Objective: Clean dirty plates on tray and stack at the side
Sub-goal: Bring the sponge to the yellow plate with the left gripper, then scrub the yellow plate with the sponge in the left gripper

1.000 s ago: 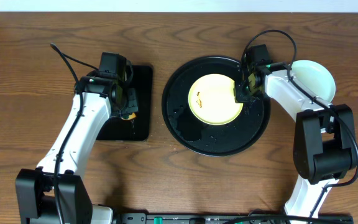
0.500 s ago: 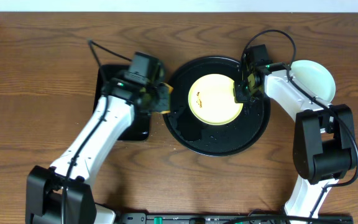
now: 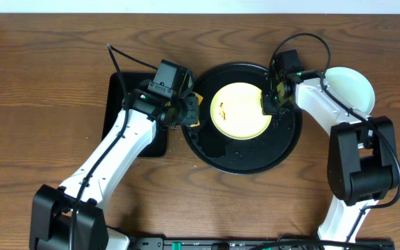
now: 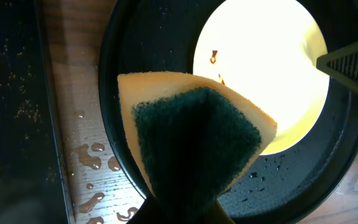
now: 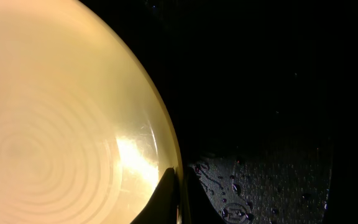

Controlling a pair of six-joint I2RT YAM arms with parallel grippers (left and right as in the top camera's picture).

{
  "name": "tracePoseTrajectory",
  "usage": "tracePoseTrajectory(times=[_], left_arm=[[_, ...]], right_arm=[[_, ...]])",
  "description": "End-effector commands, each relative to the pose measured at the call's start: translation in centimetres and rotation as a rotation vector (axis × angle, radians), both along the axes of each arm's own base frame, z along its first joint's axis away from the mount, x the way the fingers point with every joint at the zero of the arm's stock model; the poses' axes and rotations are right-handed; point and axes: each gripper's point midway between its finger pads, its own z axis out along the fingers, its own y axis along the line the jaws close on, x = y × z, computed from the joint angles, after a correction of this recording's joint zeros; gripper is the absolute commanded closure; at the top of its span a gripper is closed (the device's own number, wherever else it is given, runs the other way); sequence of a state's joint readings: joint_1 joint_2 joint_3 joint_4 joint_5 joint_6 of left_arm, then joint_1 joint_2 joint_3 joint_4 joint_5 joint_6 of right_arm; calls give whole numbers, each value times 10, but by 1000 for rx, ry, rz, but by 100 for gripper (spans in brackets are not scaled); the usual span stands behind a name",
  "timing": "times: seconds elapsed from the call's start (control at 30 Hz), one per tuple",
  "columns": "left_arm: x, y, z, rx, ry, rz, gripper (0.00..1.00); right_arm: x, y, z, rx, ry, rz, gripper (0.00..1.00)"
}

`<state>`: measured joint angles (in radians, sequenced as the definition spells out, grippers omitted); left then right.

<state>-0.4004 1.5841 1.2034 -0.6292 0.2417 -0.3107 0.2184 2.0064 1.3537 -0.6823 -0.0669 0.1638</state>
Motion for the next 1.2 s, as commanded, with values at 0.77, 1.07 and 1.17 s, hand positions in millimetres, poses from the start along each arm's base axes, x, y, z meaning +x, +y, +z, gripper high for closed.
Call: tracePoseTrajectory(times=[0.77, 1.07, 1.17], left_arm=[[66, -11, -7, 53, 24, -55, 92], [80, -67, -68, -21, 40, -158, 92], [79, -82, -77, -25, 30, -188, 92]], right_arm=[[3, 4, 1, -12, -16, 33, 99], [2, 4, 1, -12, -15, 33, 99], [2, 4, 1, -12, -15, 32, 99]])
